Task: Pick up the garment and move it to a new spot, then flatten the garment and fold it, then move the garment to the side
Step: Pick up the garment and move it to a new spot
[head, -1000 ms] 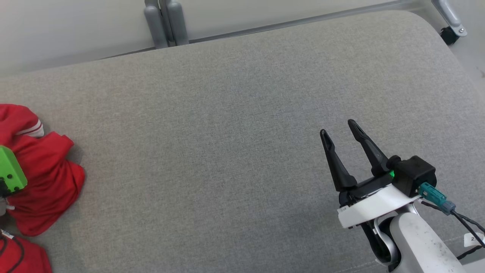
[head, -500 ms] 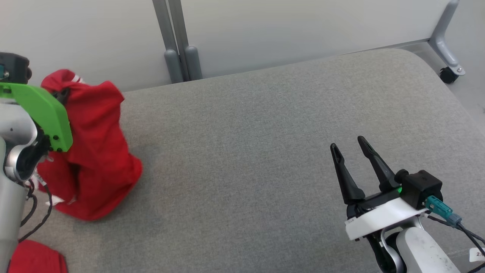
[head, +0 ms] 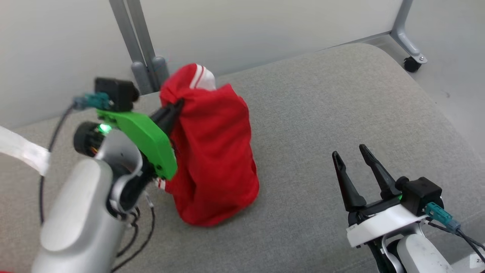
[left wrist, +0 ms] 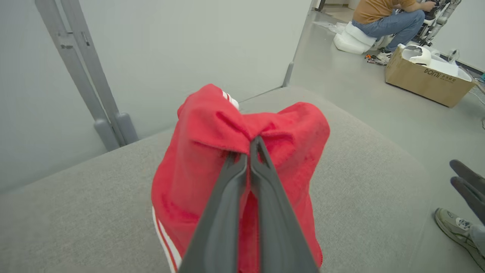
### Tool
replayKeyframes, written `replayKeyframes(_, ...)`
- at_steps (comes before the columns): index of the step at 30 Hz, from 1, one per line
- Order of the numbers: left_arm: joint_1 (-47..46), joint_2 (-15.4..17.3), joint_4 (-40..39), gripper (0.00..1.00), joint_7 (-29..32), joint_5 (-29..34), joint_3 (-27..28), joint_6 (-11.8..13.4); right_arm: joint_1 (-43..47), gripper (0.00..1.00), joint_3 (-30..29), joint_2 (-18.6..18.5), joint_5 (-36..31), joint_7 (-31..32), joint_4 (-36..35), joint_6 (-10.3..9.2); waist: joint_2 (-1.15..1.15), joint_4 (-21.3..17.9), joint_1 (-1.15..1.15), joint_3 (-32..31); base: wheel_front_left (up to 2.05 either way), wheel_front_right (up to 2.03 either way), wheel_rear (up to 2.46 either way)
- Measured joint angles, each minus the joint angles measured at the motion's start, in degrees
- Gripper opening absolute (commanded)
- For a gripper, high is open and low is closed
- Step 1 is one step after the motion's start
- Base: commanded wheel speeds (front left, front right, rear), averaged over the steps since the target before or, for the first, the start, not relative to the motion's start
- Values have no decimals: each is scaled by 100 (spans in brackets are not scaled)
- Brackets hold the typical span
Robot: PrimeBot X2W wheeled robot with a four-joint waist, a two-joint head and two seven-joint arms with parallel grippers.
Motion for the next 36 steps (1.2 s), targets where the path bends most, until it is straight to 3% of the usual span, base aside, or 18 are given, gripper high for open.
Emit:
replayKeyframes(7,659,-604,981,0,-1171,700,-697,26,-28,100,78,-4,48,0,15,0,0,-235,0,233,0,0,0)
replayKeyframes(8,665,-670,1123,4,-1315,749,-764,19,-28,100,76,-14,48,0,23,0,0,-245,0,262,0,0,0)
replayKeyframes(9,666,-766,1287,33,-1480,793,-826,-9,-27,100,77,-32,51,1,38,0,0,-250,0,294,0,0,0)
replayKeyframes(10,665,-833,1436,100,-1591,870,-911,-40,-29,100,78,-41,55,1,45,0,0,-240,0,315,0,0,0)
replayKeyframes(16,623,-955,1725,100,-2067,901,-1028,-168,-31,100,22,-49,76,0,63,0,0,-21,0,337,0,0,0)
replayKeyframes(21,651,-736,1169,100,-2230,859,-879,-125,-30,100,-88,-32,87,1,23,0,0,273,0,266,0,0,0)
replayKeyframes(27,1159,-232,266,100,-2616,849,-275,470,21,100,-198,-71,71,1,-76,0,0,585,0,114,0,0,0)
replayKeyframes(36,2572,-136,-444,100,-3721,734,439,1157,325,100,-522,-146,109,0,-280,1,0,772,0,-43,0,0,0)
